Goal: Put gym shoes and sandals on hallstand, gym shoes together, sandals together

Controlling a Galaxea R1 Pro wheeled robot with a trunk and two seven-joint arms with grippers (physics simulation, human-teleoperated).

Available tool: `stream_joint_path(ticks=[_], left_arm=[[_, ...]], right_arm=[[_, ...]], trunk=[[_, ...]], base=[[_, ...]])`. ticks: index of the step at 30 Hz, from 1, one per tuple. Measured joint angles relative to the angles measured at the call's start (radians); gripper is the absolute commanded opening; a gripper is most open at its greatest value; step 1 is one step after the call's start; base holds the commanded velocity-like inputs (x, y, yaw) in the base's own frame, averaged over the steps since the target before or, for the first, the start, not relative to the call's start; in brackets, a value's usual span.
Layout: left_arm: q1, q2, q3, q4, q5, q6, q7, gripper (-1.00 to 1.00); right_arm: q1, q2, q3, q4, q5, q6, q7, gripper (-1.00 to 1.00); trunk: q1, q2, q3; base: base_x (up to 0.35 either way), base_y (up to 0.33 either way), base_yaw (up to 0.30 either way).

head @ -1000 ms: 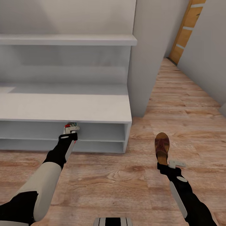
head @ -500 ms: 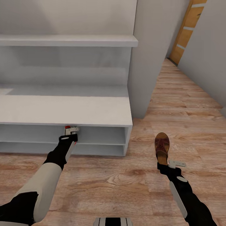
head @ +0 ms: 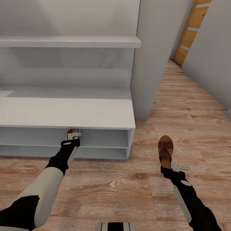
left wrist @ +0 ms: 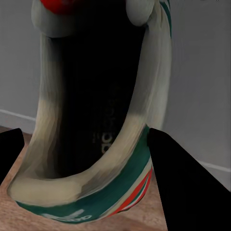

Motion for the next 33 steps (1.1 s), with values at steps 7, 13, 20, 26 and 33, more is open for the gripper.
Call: stream_joint_path(ticks=[7,13,20,26,33], left_arm=[[0.000,0.000,0.001,0.001,-0.001,-0.001,0.000,-1.00],[0.000,0.000,0.001,0.001,0.000,-0.002,0.000,-1.00],[0.000,0.001,0.001,0.001,-0.001,-0.003,0.000,-1.00],[0.000,0.001,0.001,0.001,-0.001,-0.003,0.000,-1.00],[0.000,0.002,0.002,0.001,-0.001,-0.003,0.000,-1.00]], right_arm=[[0.000,0.000,0.000,0.000,0.000,0.000,0.000,-1.00],[0.000,0.000,0.000,0.000,0.000,0.000,0.000,-1.00],[0.000,0.000,0.000,0.000,0.000,0.000,0.000,-1.00],[0.000,0.000,0.000,0.000,0.000,0.000,0.000,-1.00],[0.000,0.000,0.000,0.000,0.000,0.000,0.000,-1.00]], trunk=[[0.000,0.000,0.000],[0.000,0.000,0.000],[0.000,0.000,0.000],[0.000,0.000,0.000],[0.000,0.000,0.000]], base=[[0.068,0.000,0.000],[0.154,0.000,0.000],[0.018,0.000,0.000],[0.001,0.000,0.000],[0.010,0.000,0.000]])
